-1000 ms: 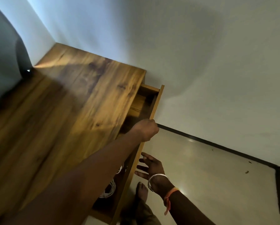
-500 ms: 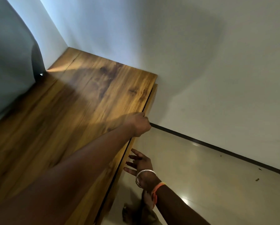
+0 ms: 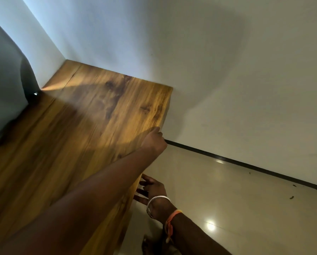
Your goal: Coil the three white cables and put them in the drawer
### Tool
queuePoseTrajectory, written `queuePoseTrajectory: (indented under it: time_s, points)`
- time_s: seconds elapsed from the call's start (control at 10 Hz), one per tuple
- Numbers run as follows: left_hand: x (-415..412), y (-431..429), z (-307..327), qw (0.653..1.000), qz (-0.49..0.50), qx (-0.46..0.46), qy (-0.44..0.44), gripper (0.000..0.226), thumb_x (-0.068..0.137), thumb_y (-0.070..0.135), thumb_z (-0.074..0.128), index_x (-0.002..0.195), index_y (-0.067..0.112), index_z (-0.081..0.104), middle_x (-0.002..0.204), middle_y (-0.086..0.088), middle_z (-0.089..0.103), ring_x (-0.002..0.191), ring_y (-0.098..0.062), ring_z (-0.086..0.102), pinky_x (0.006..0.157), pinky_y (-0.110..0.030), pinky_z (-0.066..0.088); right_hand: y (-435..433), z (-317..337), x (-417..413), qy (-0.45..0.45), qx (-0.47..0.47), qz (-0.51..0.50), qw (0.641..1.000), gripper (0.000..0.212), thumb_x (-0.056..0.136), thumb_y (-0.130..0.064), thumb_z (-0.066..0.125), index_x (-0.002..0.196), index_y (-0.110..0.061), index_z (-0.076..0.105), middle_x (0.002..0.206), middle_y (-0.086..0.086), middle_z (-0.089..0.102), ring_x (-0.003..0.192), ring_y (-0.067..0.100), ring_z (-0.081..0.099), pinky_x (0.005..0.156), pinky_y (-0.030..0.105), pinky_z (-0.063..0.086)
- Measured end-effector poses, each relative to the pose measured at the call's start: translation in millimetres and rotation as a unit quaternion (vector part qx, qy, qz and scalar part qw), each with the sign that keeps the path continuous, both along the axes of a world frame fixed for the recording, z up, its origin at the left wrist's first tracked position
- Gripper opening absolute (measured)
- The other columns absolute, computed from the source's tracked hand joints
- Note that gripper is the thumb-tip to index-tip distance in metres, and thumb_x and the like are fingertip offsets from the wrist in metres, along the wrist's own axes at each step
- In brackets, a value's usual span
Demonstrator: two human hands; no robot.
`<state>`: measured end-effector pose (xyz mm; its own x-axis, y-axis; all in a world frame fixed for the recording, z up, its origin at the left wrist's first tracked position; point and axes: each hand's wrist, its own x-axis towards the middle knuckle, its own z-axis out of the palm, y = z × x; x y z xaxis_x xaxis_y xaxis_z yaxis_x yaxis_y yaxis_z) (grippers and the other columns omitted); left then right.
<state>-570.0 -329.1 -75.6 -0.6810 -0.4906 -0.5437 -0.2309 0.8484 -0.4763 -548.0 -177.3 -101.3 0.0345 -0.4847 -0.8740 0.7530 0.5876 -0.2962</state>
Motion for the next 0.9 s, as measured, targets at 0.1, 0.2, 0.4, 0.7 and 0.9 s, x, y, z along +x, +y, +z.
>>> queuePoseTrajectory:
  time_s: [0.1,0.2,0.4,0.7,0.9]
  points:
    - [-2.0,-1.2,-4.3,1.000,0.008,-0.004,-0.005,0.021,0.083,0.025,0.072,0.101,0.016,0.067,0.113,-0.005,0.066,0.114,-0.023,0.052,0.110,-0.044,0.025,1.1,-2.6,2.8,-0.008,0.022,-0.017,1.000,0.056,0.088,0.023,0.035,0.116,-0.010,0.070,0.112,0.020,0.069,0.100,0.040,0.068,0.079,0.051,0.061]
    - [-6.8,-3.7,-8.9,1.000,0.006,0.008,-0.006,0.023,0.080,0.024,0.075,0.101,0.016,0.068,0.113,-0.004,0.067,0.112,-0.022,0.054,0.111,-0.042,0.026,5.2,-3.8,3.4,-0.016,0.009,-0.010,1.000,0.056,0.088,0.023,0.040,0.112,-0.016,0.072,0.091,0.017,0.070,0.100,0.036,0.067,0.077,0.045,0.061]
    - [-3.1,-17.4,-13.9,0.999,-0.014,0.034,0.003,0.018,0.079,0.022,0.072,0.096,0.016,0.071,0.103,-0.002,0.069,0.106,-0.021,0.056,0.112,-0.039,0.027,2.7,-7.1,-1.1,-0.020,-0.031,0.026,0.999,0.055,0.087,0.021,0.046,0.123,-0.015,0.067,0.098,0.018,0.066,0.112,0.038,0.061,0.071,0.041,0.060]
    - [-0.3,-33.3,26.2,0.952,0.182,0.207,0.130,0.044,0.091,0.026,0.059,0.134,0.023,0.051,0.140,-0.002,0.051,0.130,-0.023,0.046,0.107,-0.041,0.040,-36.2,9.9,-31.6,0.122,-0.106,0.053,0.985,0.031,0.097,-0.004,0.047,0.107,-0.025,0.068,0.093,0.015,0.072,0.079,0.032,0.064,0.069,0.038,0.053]
    - [37.0,-59.2,96.8,0.875,0.286,0.188,0.343,0.056,0.095,0.036,0.056,0.146,0.021,0.038,0.152,-0.002,0.040,0.140,-0.022,0.036,0.113,-0.040,0.035,-110.5,52.3,-64.9,0.504,-0.221,0.184,0.814,0.042,0.089,-0.018,0.060,0.130,-0.008,0.058,0.122,0.009,0.061,0.112,0.027,0.058,0.093,0.031,0.044]
